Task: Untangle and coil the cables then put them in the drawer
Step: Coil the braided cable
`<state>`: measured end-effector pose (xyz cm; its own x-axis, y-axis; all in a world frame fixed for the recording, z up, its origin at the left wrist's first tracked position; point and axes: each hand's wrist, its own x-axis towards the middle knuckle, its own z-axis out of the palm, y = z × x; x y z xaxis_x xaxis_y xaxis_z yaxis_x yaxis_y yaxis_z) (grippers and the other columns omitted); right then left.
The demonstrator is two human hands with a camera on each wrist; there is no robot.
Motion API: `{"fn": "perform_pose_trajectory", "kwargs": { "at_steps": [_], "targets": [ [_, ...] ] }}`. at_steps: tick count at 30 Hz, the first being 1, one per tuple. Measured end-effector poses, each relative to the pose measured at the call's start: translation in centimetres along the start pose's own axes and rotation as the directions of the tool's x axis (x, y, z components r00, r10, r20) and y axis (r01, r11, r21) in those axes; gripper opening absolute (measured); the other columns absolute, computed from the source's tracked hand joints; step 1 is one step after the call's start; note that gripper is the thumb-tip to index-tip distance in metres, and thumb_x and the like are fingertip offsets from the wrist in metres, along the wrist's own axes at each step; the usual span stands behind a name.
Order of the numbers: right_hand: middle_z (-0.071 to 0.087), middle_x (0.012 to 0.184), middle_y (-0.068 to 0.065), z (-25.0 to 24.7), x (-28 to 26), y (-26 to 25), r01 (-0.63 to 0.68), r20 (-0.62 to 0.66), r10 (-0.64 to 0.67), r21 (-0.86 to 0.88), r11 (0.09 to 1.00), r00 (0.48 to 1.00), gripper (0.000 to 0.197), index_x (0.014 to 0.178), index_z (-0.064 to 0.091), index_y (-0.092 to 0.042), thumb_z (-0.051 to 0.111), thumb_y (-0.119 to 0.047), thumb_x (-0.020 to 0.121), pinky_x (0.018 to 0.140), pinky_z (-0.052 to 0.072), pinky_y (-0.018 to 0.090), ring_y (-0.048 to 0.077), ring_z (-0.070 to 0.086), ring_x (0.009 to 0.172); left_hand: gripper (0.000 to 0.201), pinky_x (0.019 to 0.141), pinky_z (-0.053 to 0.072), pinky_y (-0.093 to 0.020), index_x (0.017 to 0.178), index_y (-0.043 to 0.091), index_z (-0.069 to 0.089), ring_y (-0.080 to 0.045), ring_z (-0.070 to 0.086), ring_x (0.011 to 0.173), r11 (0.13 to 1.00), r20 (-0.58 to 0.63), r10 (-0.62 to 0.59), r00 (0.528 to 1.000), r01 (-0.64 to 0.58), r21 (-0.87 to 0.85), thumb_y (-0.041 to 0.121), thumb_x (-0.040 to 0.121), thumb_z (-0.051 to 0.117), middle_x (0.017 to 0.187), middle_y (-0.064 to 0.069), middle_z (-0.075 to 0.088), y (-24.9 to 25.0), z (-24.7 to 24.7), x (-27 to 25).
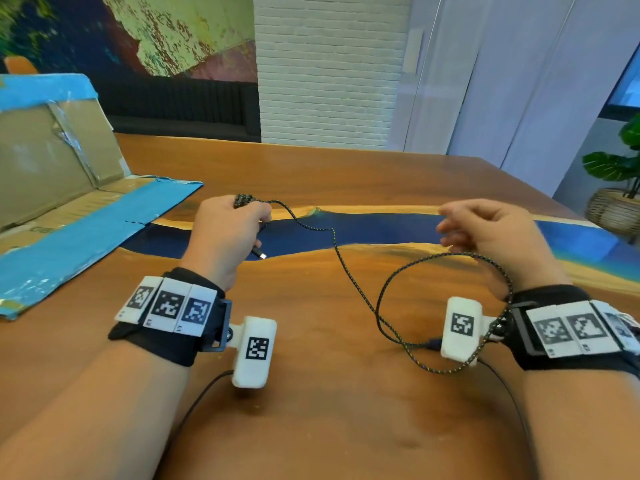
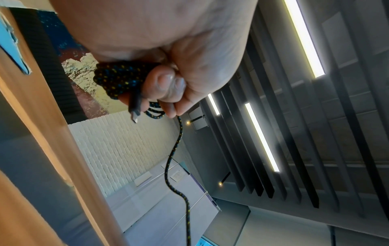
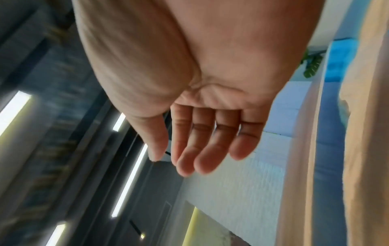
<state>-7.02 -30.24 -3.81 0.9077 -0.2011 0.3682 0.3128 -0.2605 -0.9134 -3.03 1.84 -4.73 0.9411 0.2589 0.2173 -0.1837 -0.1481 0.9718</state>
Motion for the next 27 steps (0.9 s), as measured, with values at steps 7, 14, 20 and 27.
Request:
{"fn": "perform_pose_trajectory", "kwargs": {
  "at_steps": [7,14,20,27],
  "targets": [
    [0.071,0.079,0.007,-1.0,-2.1,-4.2,-0.051,0.453,-0.225,0.520,0.853,0.863,0.044,0.101,0.076,-0.017,0.077,-0.054,0.077,0.047,0.050,0.023,0.020,0.063,0.047,0.027,0.066,0.046,-0.038,0.090,-0.008,0.063,-0.024,0.047,0.059,0.997,-0.081,0.058,0.995,-0.054,0.052,0.018,0.086,0.066,0.064,-0.006,0.044,-0.1,-0.2,0.5],
    [0.077,0.086,0.005,2.8,-2.7,-3.4,0.079,0.639,0.159,-0.327,0.942,0.752,0.026,0.097,0.079,-0.028,0.087,-0.040,0.075,0.059,0.056,0.032,0.020,0.074,0.080,0.019,0.064,0.045,-0.038,0.078,0.001,0.062,-0.015,0.042,0.043,0.998,0.046,0.019,0.999,-0.022,0.052,0.017,0.086,0.069,0.051,0.006,0.042,-0.4,0.0,0.3],
    [0.075,0.098,-0.015,5.0,-2.9,-1.7,0.120,0.574,0.351,-0.626,0.771,0.740,0.043,0.116,0.067,-0.045,0.085,-0.042,0.076,0.082,0.056,0.027,-0.003,0.068,0.085,0.024,0.066,0.046,-0.040,0.080,0.002,0.063,-0.019,0.041,0.052,0.991,0.262,0.021,0.965,-0.056,0.124,0.022,0.093,0.068,0.049,0.008,0.041,-0.7,1.6,-1.0],
    [0.079,0.082,0.002,4.8,-3.0,-1.7,0.025,0.634,0.326,-0.479,0.878,0.701,0.025,0.116,0.068,-0.033,0.072,-0.023,0.093,0.054,0.045,0.021,0.011,0.055,0.050,0.023,0.070,0.050,-0.044,0.084,0.004,0.064,-0.015,0.042,0.045,0.985,0.369,-0.032,0.929,-0.033,0.169,0.025,0.092,0.070,0.051,0.008,0.042,-1.0,2.8,-2.2]
  ]
}}
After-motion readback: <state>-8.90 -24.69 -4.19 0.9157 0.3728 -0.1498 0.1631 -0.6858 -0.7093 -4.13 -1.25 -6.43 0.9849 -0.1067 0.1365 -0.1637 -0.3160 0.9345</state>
